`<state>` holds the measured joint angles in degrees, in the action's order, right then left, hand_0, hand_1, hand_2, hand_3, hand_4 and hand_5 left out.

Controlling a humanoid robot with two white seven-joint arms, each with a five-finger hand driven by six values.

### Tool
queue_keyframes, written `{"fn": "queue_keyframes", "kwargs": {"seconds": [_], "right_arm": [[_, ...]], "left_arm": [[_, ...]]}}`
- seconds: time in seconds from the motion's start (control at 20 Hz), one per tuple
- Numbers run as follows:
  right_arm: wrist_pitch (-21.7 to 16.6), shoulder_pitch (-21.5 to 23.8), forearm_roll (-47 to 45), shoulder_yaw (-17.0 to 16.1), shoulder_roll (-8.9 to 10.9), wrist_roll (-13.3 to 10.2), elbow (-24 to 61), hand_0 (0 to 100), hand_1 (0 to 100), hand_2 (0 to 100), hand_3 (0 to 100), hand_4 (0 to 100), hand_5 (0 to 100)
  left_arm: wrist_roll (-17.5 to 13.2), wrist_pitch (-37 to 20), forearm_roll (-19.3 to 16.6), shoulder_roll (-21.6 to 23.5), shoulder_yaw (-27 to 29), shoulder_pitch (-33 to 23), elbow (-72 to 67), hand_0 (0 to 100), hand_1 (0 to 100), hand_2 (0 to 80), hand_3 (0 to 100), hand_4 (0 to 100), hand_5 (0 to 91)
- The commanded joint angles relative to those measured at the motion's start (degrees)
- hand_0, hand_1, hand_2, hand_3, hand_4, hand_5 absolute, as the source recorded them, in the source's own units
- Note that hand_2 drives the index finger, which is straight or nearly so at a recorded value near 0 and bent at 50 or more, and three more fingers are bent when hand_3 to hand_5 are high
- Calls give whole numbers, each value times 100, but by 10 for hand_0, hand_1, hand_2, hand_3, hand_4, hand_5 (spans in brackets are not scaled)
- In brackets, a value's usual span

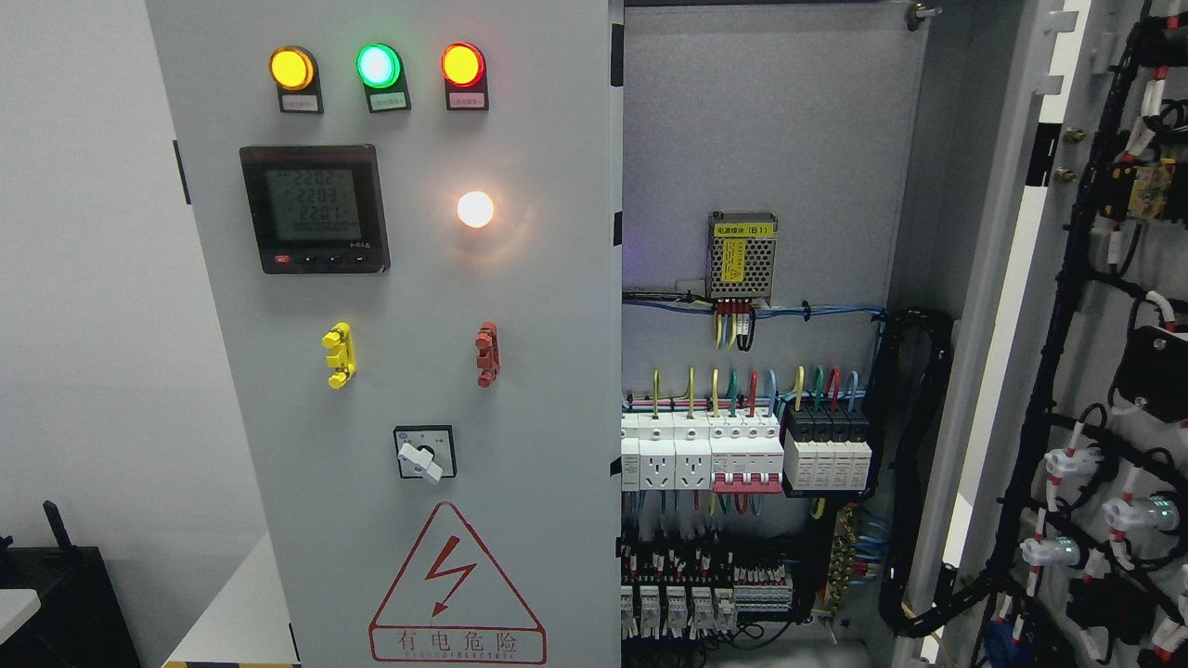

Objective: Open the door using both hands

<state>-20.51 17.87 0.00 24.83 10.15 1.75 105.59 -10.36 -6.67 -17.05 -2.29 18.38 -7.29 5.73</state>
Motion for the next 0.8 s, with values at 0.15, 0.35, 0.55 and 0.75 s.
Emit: {"fn": "queue_keyframes", "kwargs": {"seconds": [0.15, 0.35, 0.55, 0.75], "right_arm": [[195, -846, -185, -584, -399, 1, 146, 0, 0, 0, 0, 0, 0], [820, -1066, -412, -698, -504, 1, 128, 0, 0, 0, 0, 0, 0], [1321, -1391, -562, -707, -531, -8, 120, 0, 0, 0, 0, 0, 0], [1620, -1760, -571, -725, -531, -8, -38, 0, 0, 0, 0, 0, 0]], "left_arm": [[-1, -1, 0, 0, -1, 0, -2, 0, 0, 0, 0, 32, 0], [-1, -1, 0, 0, -1, 0, -2, 0, 0, 0, 0, 32, 0], [-1, -1, 0, 0, -1, 0, -2, 0, 0, 0, 0, 31, 0], [-1, -1, 0, 0, -1, 0, -2, 0, 0, 0, 0, 31, 0]]}}
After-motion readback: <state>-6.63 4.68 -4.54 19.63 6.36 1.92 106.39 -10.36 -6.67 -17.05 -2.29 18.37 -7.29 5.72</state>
